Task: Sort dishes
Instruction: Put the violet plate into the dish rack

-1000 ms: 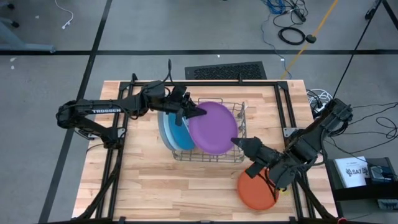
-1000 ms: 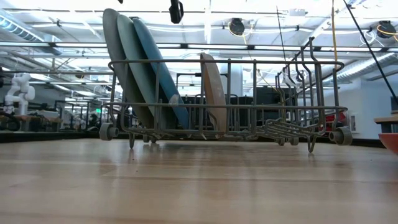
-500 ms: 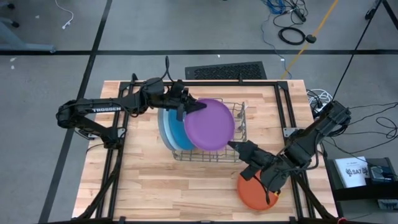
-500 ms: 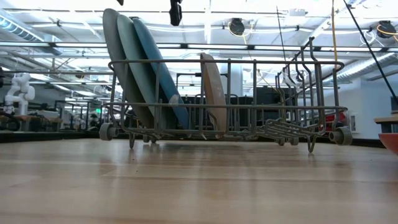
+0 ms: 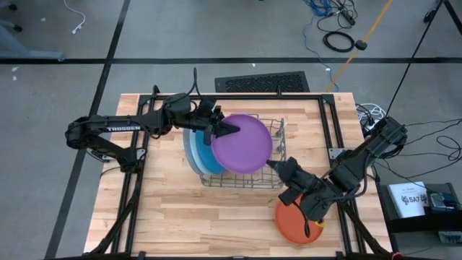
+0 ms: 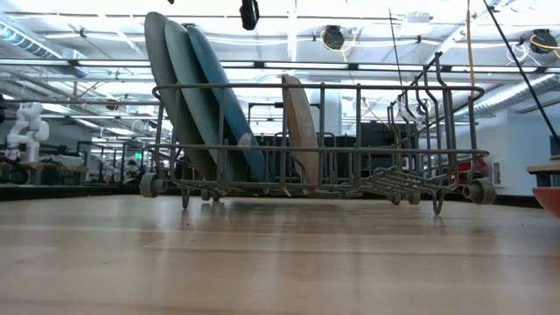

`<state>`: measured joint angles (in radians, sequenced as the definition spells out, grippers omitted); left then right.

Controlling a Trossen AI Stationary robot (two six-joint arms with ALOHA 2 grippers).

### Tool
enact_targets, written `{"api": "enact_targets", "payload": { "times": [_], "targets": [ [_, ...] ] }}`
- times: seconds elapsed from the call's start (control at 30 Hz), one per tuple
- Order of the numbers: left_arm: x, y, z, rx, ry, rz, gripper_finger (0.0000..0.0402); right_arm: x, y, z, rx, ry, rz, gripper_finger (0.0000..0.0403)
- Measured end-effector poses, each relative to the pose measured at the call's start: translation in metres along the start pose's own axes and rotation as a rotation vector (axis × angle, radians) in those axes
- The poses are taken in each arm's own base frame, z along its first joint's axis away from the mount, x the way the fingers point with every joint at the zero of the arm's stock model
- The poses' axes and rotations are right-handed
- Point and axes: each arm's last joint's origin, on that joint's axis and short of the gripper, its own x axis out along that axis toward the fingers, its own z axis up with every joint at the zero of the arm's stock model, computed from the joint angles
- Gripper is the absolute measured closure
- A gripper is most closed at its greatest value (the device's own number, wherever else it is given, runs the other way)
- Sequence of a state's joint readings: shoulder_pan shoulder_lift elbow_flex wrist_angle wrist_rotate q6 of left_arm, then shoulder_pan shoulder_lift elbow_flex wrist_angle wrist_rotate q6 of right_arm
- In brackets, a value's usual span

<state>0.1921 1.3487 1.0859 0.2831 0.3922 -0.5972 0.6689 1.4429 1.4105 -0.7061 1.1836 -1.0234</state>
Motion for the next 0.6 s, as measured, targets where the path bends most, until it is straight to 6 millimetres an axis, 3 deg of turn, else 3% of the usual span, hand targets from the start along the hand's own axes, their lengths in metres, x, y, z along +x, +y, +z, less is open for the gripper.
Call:
{"api": "enact_targets", "payload": {
  "times": [0.27, 0.47, 0.6],
  "targets": [
    [0.001, -0.001, -0.001, -0.001, 0.004, 0.000, 0.0323, -0.002, 0.005, -0.001, 0.035, -0.023, 0.042, 0.0402],
    [0.003, 0.001, -0.006, -0.009, 0.023, 0.024, 0.0371, -0.001, 0.006, 0.003, 0.011, -0.041, 0.045, 0.0402],
    [0.003, 0.001, -0.006, -0.030, 0.027, 0.026, 0.0371, -0.001, 0.009, 0.009, -0.041, -0.021, 0.026, 0.0401]
  ]
}}
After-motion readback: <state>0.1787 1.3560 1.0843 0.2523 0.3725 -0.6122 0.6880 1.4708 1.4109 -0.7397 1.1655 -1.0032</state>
